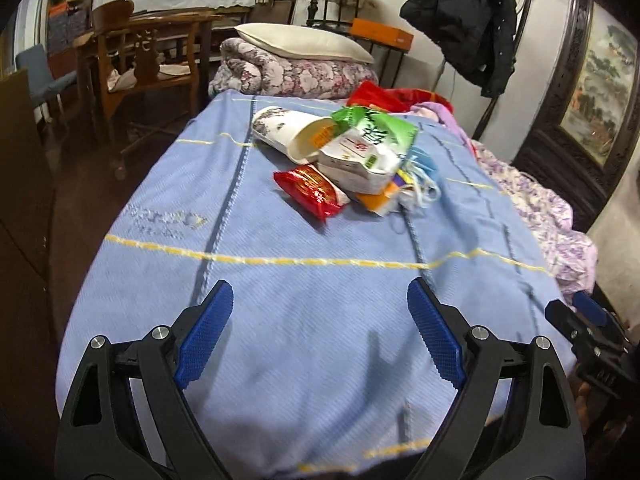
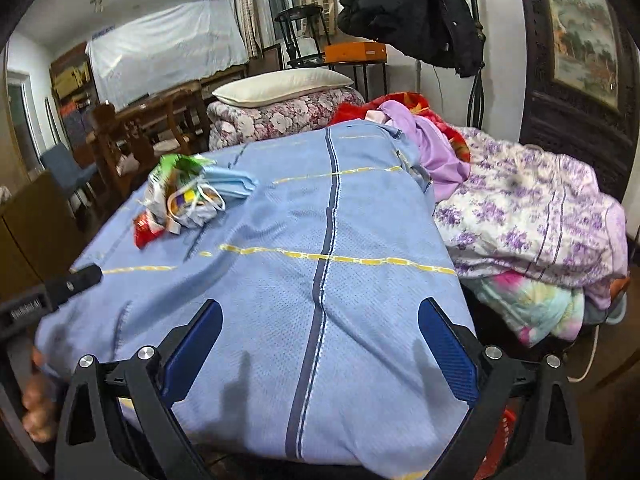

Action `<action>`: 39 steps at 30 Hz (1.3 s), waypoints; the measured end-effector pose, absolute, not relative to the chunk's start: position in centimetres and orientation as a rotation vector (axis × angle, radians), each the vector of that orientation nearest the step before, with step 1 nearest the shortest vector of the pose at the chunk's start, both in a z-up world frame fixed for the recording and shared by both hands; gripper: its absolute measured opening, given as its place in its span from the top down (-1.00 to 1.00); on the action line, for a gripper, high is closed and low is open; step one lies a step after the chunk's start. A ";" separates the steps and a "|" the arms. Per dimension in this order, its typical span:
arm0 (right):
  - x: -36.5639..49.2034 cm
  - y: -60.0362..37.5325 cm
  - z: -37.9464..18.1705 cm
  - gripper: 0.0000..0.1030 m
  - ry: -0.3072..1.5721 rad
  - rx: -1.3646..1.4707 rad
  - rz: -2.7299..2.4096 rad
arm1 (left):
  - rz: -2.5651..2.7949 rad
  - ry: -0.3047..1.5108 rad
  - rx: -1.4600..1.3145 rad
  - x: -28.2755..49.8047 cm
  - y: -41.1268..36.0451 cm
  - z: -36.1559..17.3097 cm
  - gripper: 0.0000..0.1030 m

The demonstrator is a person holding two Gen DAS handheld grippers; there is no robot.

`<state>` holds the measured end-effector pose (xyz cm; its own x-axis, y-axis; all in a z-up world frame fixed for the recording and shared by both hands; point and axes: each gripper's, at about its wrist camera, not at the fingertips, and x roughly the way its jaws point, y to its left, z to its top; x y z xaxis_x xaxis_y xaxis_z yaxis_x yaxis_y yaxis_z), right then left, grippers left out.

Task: Collect trash
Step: 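Grasp the crumpled green-and-white milk carton with the left tool and lift it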

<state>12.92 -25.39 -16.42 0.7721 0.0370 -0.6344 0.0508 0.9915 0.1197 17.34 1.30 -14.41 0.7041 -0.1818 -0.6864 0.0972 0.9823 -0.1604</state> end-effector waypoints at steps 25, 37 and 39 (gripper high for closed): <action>15.5 -24.6 -19.4 -0.90 0.746 0.076 -0.082 | -0.135 0.709 0.081 26.8 -5.0 -12.6 -0.67; 15.4 -24.5 -19.3 -0.91 0.746 0.071 -0.079 | -0.169 0.802 0.028 30.6 -5.1 -14.1 -0.27; 15.4 -24.6 -19.3 -0.91 0.746 0.071 -0.078 | -0.199 0.779 0.012 29.3 -4.6 -13.6 -0.27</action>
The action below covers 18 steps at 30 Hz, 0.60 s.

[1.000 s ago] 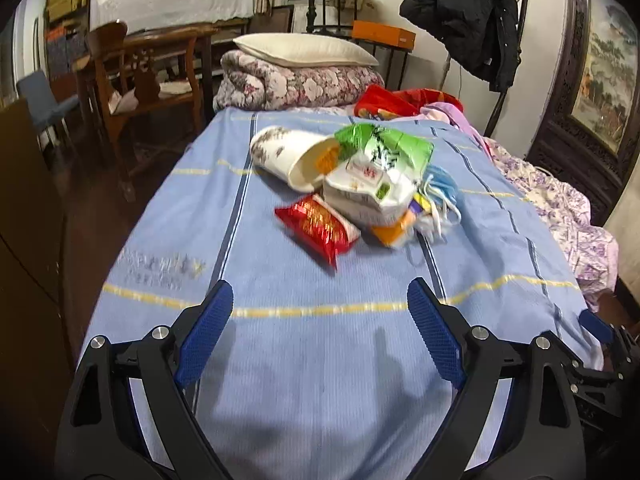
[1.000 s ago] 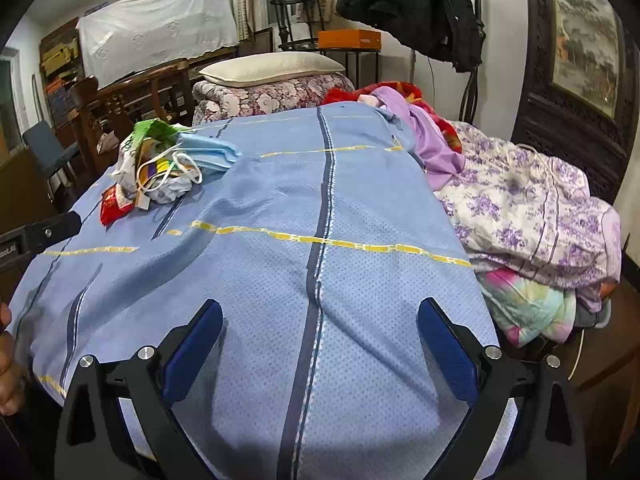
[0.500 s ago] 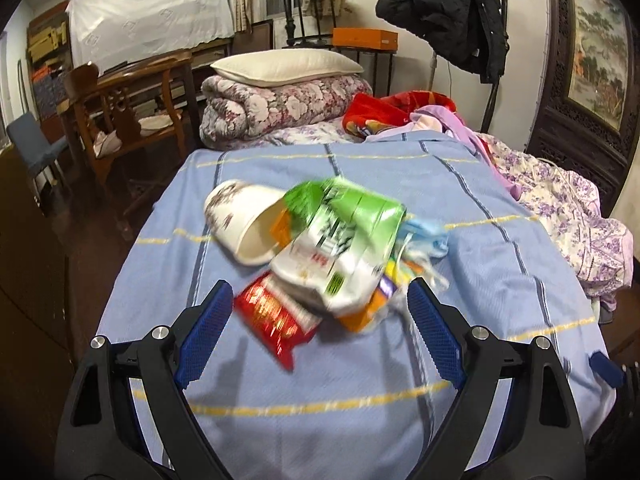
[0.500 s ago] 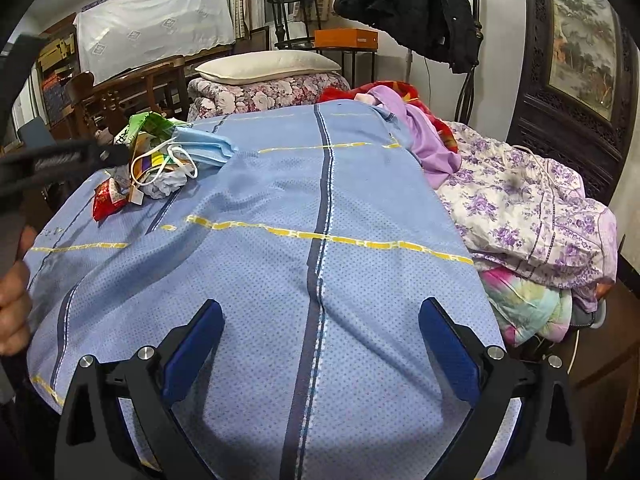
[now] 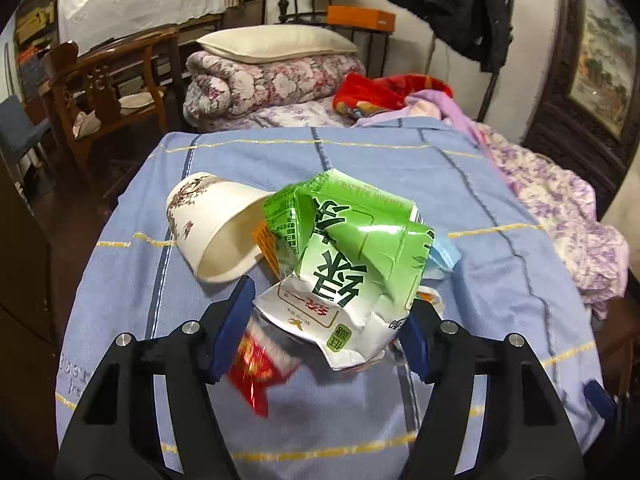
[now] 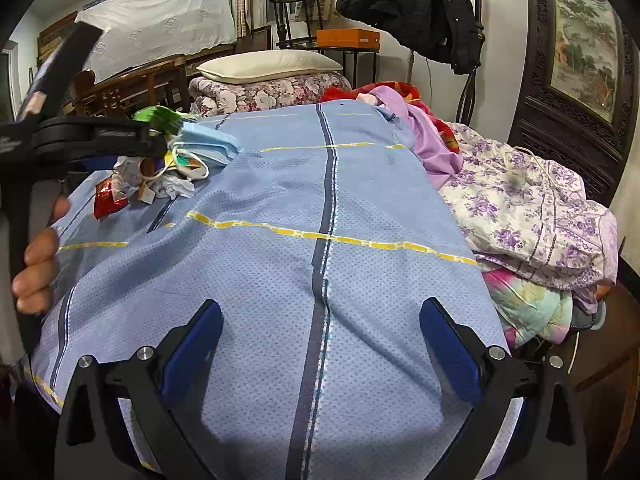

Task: Collect trash
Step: 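Grasp the crumpled green-and-white milk carton with the left tool and lift it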

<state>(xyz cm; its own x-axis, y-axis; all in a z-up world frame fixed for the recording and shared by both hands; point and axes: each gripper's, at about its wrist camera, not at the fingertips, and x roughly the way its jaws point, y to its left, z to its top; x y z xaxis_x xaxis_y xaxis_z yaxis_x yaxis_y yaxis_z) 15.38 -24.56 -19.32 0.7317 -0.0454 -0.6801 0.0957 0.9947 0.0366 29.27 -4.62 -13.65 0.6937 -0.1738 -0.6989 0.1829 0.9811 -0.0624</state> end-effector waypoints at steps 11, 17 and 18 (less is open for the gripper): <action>15.4 -24.4 -19.3 -0.91 0.744 0.070 -0.074 | -0.230 0.706 -0.012 21.3 -1.3 -10.9 -0.16; 15.5 -24.2 -19.2 -0.91 0.744 0.072 -0.069 | -0.202 0.753 -0.025 19.3 0.5 -12.6 -0.16; 15.5 -24.2 -19.2 -0.91 0.744 0.071 -0.069 | -0.201 0.770 -0.024 19.1 0.7 -13.1 -0.16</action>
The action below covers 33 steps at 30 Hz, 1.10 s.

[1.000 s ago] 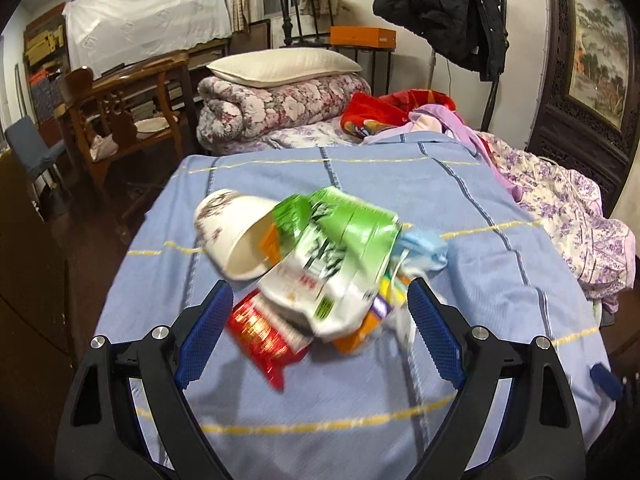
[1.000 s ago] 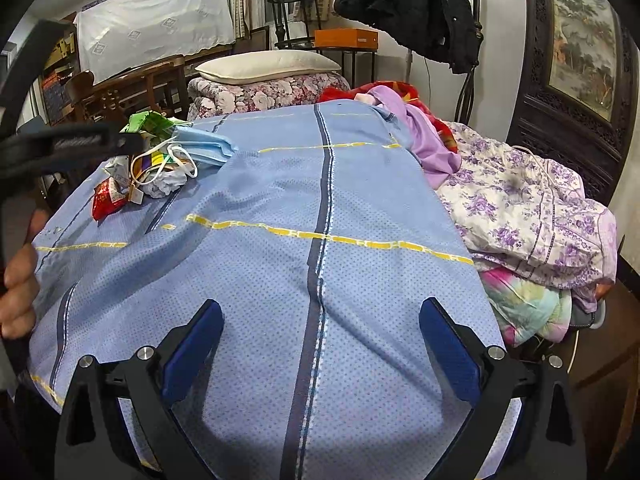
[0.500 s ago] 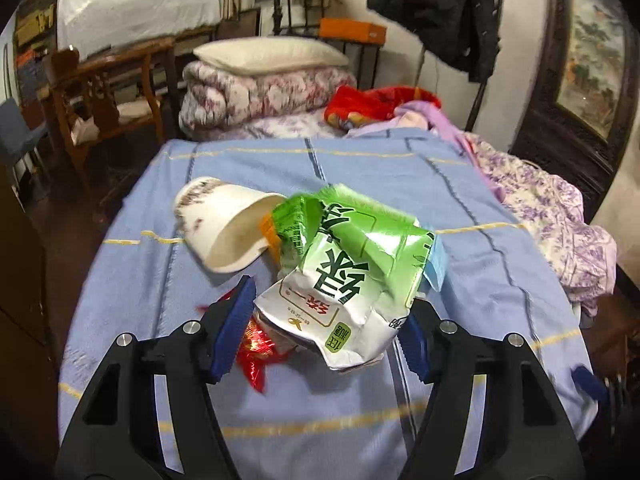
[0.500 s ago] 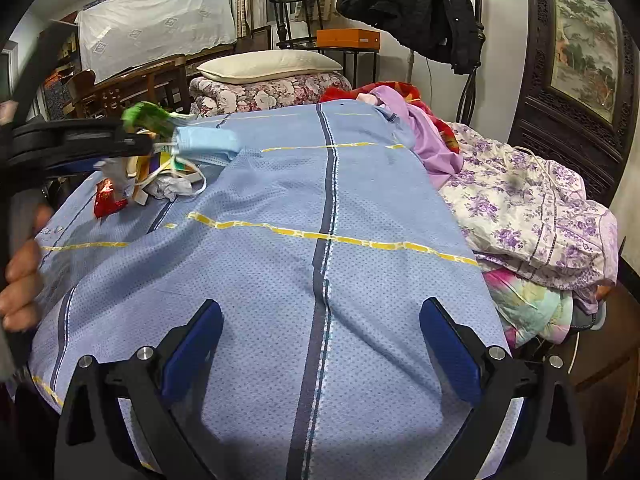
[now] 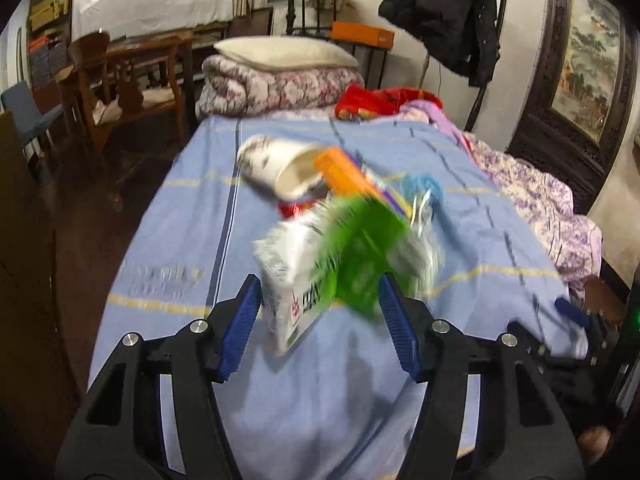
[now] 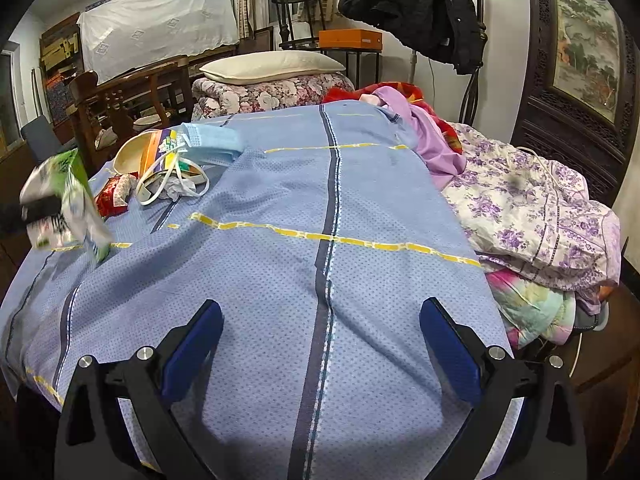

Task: Collect trash
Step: 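Grasp the crumpled green-and-white milk carton with the left tool and lift it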

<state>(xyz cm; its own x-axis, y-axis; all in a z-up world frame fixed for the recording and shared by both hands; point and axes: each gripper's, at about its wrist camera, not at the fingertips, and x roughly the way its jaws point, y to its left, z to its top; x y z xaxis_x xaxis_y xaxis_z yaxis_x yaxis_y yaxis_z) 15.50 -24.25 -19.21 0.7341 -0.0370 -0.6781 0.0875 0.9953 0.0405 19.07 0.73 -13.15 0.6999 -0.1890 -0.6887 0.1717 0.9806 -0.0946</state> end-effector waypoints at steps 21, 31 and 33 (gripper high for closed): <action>15.6 -23.7 -19.1 -0.91 0.738 0.083 -0.055 | -0.187 0.695 -0.044 16.6 -0.4 -11.2 -0.84; 15.6 -23.7 -19.1 -0.91 0.737 0.085 -0.051 | -0.090 0.717 0.002 20.3 -1.1 -13.5 -0.86; 15.7 -23.7 -19.2 -0.91 0.735 0.087 -0.044 | -0.100 0.683 -0.021 19.4 -0.3 -13.5 -0.82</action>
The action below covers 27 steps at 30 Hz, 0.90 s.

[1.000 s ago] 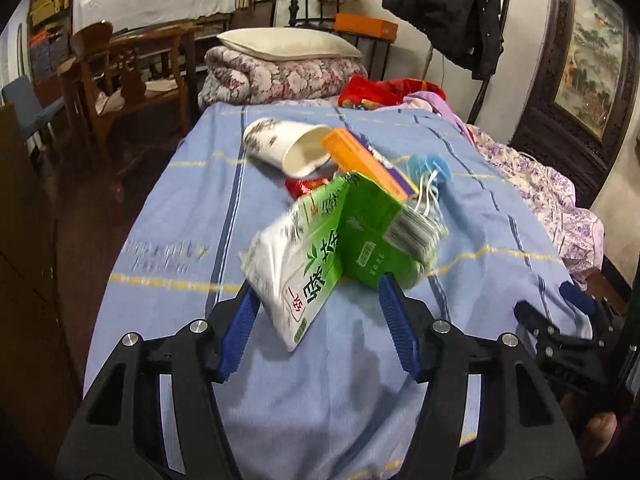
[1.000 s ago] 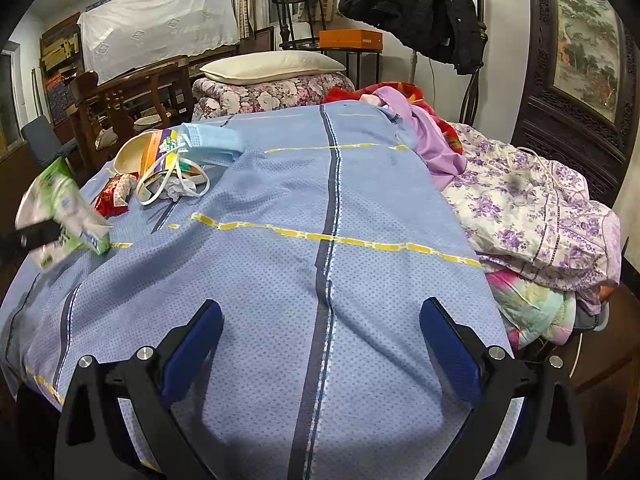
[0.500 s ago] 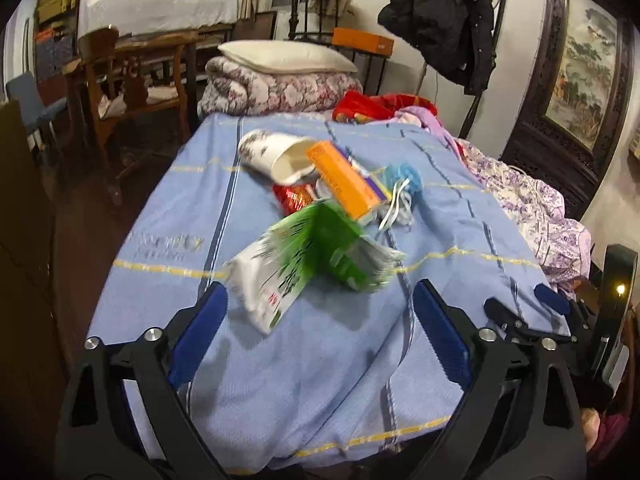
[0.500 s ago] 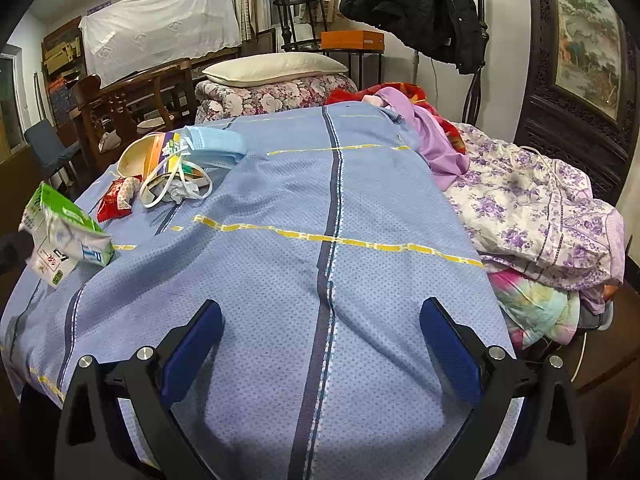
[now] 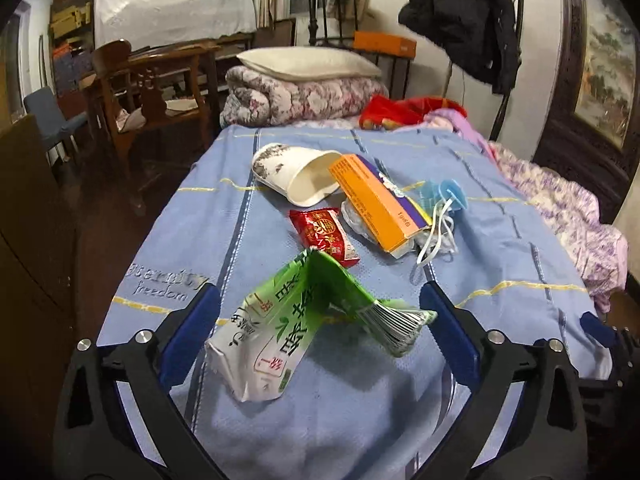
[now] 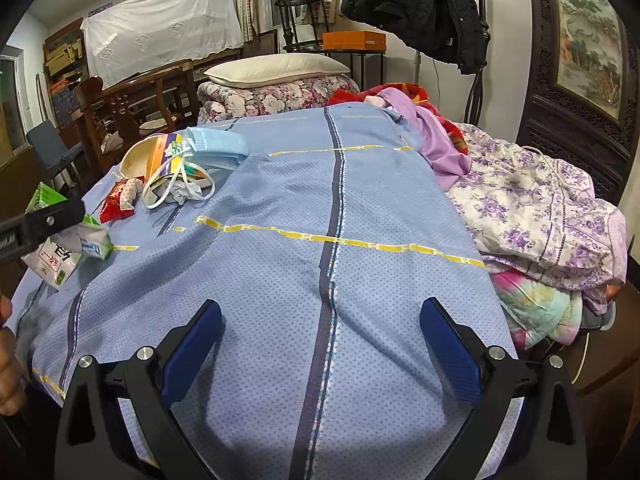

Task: Collect trash
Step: 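Grasp the crumpled green-and-white milk carton with the left tool and lift it, then grasp the blue face mask with the right tool while the left tool holds the carton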

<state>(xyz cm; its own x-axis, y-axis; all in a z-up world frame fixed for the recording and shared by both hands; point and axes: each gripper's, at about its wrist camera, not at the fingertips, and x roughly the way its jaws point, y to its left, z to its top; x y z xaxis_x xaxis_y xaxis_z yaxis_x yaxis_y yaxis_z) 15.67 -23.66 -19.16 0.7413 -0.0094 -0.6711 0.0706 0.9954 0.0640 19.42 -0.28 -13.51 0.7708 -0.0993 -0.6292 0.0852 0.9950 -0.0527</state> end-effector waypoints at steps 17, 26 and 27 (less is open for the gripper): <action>15.2 -23.4 -19.0 -0.75 0.717 0.107 0.013 | -0.079 0.609 -0.198 14.6 5.5 -13.4 -0.39; 18.1 -22.4 -15.1 -0.19 0.688 0.149 0.150 | -0.103 0.631 -0.266 14.9 6.3 -15.0 -0.69; 18.7 -22.4 -14.5 -0.19 0.685 0.164 0.159 | -0.110 0.641 -0.273 15.1 6.2 -15.4 -0.69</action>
<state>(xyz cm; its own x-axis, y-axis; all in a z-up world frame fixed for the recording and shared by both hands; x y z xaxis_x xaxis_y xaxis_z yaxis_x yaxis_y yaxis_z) 18.66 -22.38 -14.53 0.7635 0.1988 -0.6144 -0.0916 0.9751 0.2018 15.06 6.15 -15.36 0.7970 -0.1855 -0.5747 0.0173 0.9583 -0.2853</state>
